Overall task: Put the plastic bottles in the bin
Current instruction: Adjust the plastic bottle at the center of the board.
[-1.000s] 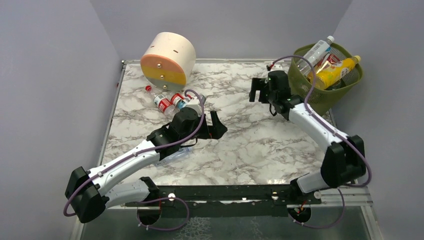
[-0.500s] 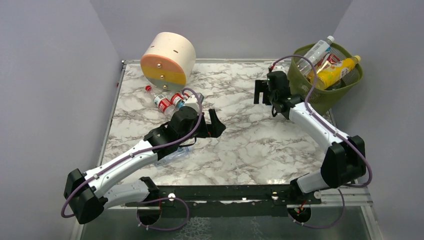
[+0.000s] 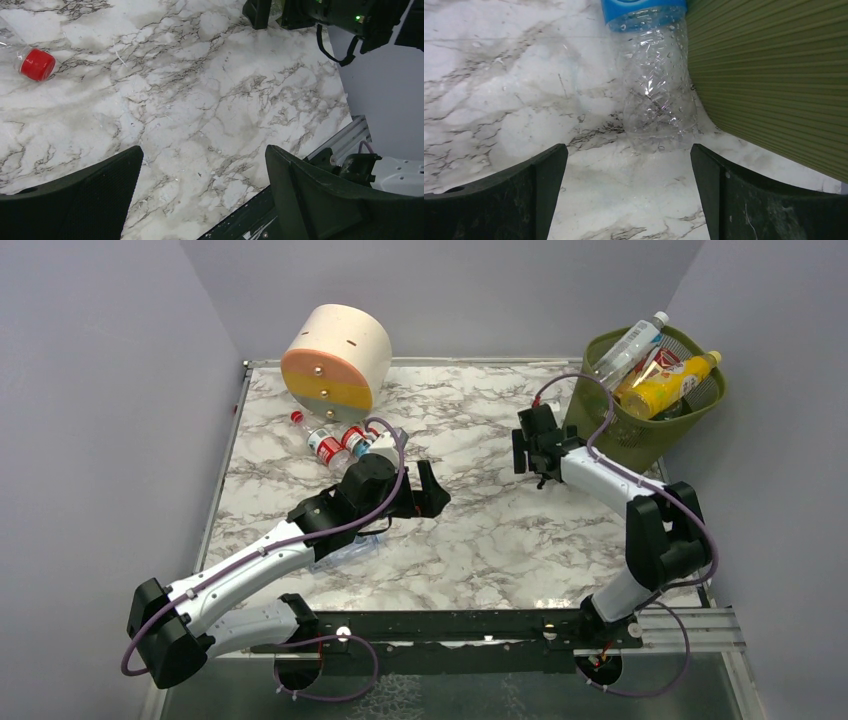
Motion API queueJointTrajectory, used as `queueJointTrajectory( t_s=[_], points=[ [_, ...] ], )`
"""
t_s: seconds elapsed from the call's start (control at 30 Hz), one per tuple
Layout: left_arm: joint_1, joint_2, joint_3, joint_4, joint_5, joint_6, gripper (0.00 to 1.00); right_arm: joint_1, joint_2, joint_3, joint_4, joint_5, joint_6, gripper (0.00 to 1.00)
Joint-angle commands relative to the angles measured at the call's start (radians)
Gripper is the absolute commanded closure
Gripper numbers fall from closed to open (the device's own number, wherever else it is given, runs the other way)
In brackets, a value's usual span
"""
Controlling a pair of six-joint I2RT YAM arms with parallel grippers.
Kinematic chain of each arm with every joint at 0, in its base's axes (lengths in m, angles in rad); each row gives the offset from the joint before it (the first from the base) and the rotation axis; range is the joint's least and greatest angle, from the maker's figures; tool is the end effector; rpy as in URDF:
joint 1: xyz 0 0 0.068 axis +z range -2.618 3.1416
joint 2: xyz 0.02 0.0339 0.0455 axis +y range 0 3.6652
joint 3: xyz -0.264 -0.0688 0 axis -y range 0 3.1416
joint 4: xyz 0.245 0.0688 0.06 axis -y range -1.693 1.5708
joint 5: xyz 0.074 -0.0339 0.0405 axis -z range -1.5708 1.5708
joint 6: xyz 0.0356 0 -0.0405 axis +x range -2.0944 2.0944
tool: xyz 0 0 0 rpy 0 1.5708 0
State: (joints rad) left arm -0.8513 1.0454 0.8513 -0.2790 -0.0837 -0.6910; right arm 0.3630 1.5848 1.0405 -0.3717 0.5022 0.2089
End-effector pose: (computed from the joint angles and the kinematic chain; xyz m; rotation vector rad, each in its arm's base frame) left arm 0.1584 -0.1763 0.3036 0.1177 2.1551 -0.8548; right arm 0.3131 0.1006 0.2185 0.0233 2.3674 -0.3545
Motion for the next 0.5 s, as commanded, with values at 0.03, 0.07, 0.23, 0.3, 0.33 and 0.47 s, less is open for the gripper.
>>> queueJointTrajectory(
  t_s=[0.03, 0.07, 0.23, 0.3, 0.33, 0.47],
  points=[
    [-0.006, -0.018, 0.042, -0.009, -0.007, 0.018, 0.01, -0.032, 0.092, 0.009, 0.064, 0.061, -0.002, 0.03],
    [-0.006, -0.019, 0.046, -0.015, -0.007, 0.019, 0.01, -0.040, 0.122, 0.021, 0.066, 0.054, 0.001, 0.03],
    [-0.007, -0.032, 0.058, -0.040, -0.018, 0.025, 0.01, -0.052, 0.196, 0.064, 0.100, 0.015, -0.003, 0.04],
    [-0.007, -0.035, 0.061, -0.046, -0.018, 0.027, 0.01, -0.052, 0.217, 0.083, 0.094, 0.019, -0.004, 0.04],
    [-0.006, -0.037, 0.061, -0.047, -0.016, 0.027, 0.01, -0.052, 0.220, 0.085, 0.101, 0.021, -0.009, 0.04],
    [-0.006, -0.026, 0.075, -0.060, 0.001, 0.030, 0.01, -0.053, 0.226, 0.111, 0.098, 0.023, -0.023, 0.04]
  ],
)
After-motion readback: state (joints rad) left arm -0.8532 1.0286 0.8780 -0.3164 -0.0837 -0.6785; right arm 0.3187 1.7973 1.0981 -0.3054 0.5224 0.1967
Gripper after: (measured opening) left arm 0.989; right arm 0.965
